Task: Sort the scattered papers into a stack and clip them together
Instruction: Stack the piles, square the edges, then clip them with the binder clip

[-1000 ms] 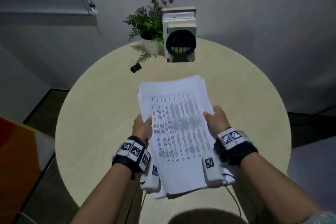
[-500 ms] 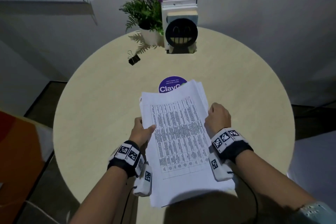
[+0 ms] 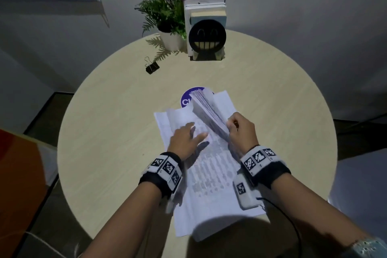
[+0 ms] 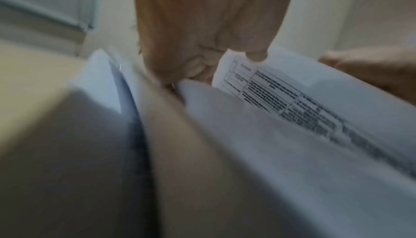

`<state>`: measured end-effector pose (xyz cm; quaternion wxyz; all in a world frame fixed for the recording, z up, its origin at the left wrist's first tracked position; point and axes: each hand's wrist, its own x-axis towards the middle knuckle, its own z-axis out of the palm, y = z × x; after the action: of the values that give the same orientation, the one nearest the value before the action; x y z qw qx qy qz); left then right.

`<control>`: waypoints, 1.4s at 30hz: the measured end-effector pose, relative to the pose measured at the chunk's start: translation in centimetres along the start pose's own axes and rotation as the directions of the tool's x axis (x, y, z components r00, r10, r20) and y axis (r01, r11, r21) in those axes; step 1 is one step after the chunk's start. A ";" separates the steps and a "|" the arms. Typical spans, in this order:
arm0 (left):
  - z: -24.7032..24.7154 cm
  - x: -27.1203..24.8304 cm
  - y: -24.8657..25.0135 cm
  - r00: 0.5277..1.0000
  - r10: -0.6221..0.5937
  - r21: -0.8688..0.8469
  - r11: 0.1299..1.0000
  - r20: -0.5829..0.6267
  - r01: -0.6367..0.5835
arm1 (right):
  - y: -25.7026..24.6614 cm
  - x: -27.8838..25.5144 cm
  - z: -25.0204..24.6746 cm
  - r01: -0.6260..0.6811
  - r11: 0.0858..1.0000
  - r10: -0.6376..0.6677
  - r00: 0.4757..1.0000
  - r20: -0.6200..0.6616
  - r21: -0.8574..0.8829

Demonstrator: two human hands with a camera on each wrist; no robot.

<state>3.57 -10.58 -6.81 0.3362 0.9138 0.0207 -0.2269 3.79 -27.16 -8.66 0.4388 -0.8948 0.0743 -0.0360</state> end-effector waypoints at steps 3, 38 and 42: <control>0.3 0.0 2.1 0.992 -0.052 -0.350 0.932 0.112 0.088 | 0.2 0.5 -0.4 -0.152 0.968 0.145 0.988 0.049 0.198; 2.5 2.9 4.6 0.908 -0.414 -0.365 0.858 -0.072 0.362 | 1.2 -1.6 0.4 -0.390 0.894 0.373 0.921 0.116 0.223; 1.8 2.3 4.9 0.906 -0.413 -0.211 0.897 -0.092 0.388 | 1.9 -2.4 -0.5 -0.288 0.957 0.290 0.948 0.132 -0.038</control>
<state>5.88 -15.71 -6.07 0.3647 0.8673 0.2524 -0.2261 1.13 -28.23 -9.84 0.4353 -0.8785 0.1749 0.0904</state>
